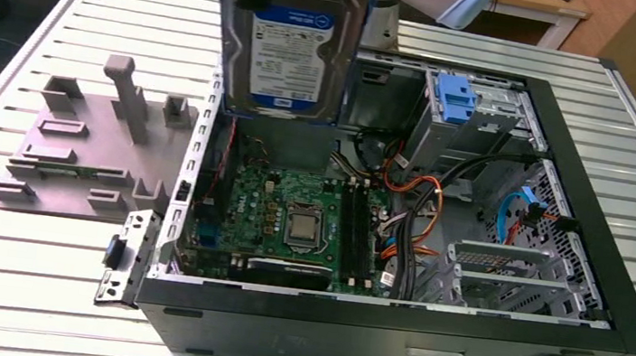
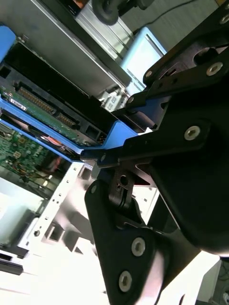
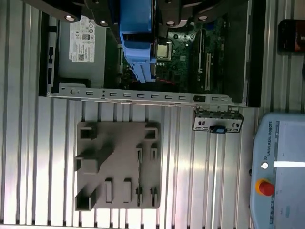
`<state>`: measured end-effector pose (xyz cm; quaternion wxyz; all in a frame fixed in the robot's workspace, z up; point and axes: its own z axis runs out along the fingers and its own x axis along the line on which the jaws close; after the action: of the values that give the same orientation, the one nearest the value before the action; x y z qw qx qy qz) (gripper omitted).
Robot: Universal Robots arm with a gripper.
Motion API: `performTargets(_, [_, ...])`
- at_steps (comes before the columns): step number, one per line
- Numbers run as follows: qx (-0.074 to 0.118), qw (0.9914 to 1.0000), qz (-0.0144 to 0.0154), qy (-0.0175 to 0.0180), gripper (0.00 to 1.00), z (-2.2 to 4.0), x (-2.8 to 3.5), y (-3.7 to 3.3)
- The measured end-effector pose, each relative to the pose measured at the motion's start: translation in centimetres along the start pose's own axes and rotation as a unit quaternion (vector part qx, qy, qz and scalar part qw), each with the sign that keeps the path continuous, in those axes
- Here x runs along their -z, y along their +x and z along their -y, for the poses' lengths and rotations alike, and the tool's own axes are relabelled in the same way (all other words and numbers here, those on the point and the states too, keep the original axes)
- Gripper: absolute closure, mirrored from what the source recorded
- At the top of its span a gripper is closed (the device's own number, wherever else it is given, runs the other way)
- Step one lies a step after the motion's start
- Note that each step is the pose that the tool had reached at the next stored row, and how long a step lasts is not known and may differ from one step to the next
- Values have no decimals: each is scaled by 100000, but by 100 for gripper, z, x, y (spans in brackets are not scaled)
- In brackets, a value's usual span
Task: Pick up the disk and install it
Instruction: 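Pick up the disk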
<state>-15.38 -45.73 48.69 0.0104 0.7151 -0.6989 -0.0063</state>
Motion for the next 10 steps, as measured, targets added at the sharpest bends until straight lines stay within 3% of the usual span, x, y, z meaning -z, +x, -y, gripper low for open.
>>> performTargets(10, [-2,100000,-1,-1,64,346,-1,8])
